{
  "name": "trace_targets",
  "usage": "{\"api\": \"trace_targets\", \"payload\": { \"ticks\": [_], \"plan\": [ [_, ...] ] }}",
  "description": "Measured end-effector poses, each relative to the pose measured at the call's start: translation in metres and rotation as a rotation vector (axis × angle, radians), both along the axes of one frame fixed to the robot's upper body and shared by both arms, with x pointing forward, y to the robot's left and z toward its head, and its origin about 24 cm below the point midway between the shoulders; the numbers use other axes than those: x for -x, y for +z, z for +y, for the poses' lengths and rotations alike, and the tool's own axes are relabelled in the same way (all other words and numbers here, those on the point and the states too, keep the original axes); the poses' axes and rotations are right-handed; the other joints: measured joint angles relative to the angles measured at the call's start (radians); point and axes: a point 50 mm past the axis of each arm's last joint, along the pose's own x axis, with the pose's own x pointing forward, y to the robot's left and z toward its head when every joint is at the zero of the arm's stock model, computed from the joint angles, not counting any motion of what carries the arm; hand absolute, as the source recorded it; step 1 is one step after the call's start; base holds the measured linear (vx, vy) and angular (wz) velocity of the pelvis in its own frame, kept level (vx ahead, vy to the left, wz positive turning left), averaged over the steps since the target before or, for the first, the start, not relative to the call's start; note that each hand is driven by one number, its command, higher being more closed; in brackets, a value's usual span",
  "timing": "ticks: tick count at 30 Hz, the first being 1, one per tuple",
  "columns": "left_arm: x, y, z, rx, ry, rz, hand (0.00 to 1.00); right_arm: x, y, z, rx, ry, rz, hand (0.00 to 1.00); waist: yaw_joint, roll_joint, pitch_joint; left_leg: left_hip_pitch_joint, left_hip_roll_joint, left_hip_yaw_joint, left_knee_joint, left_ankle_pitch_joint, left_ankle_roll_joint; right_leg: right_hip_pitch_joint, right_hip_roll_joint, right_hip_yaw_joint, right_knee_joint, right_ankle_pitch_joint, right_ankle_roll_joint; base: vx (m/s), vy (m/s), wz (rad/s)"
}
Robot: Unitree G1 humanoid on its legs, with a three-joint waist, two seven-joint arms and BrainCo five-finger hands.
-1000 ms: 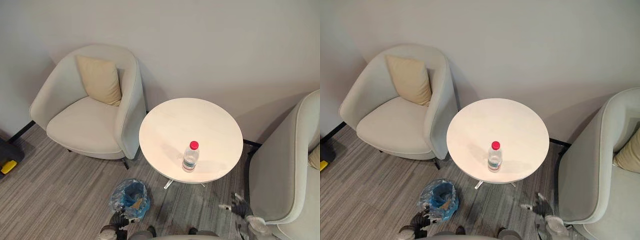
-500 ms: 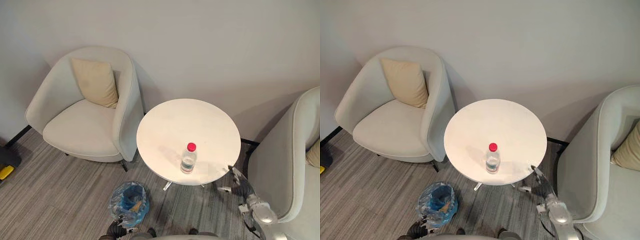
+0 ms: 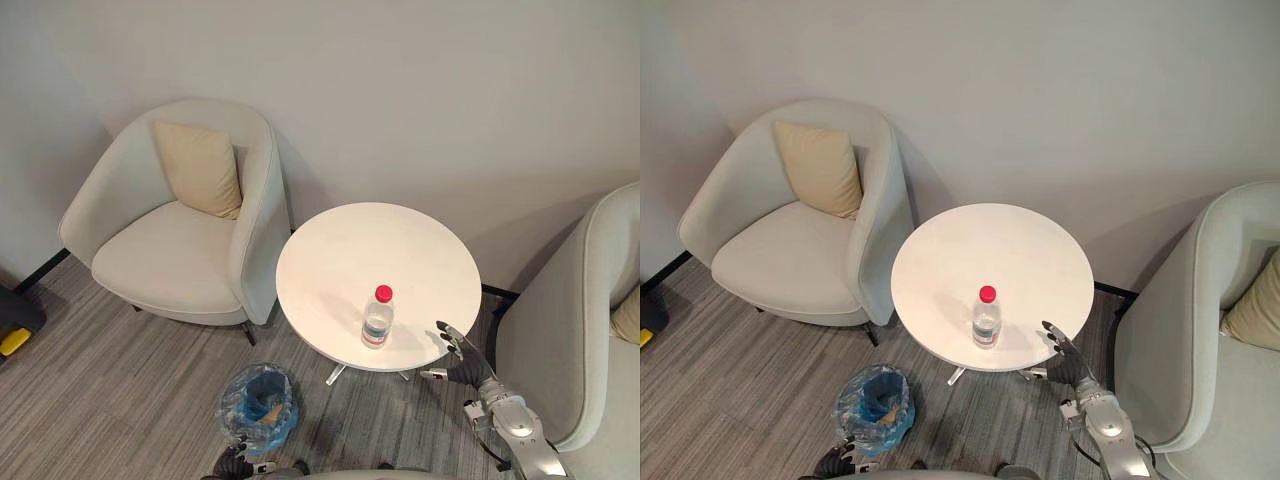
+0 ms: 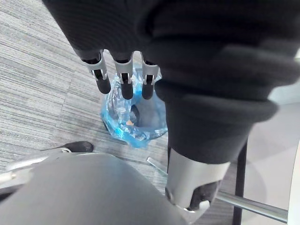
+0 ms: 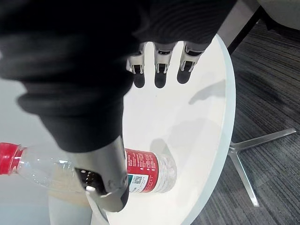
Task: Gather rubbish on tea table into small bin, then transfer packed bag to large trash can.
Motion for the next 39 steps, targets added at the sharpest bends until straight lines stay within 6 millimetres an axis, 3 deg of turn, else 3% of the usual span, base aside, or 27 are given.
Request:
{"api": "trace_targets", "payload": {
  "ticks": [22,39],
  "plan": [
    [-0.002,0.001,-0.004,0.003,-0.05,-0.011,0.0,-0.033,-0.003,0.012,0.003,-0.012,-0.014,0.0,0.014,0.012,-0.014,-0.026,-0.002,-0.039,-0.026,0.018,0.0,-0.003,0.003,-0.042,-0.016,0.0,-0.002,0.01,-0.005,0.05],
    [-0.018,0.006,-0.008,0.005,-0.072,-0.077,0.0,-0.071,0.014,0.047,-0.048,0.061,-0.087,0.0,0.033,0.023,0.053,-0.049,-0.003,-0.073,-0.014,0.019,-0.003,-0.028,-0.005,-0.076,0.04,-0.039,-0.01,0.01,-0.008,0.06]
  ]
}}
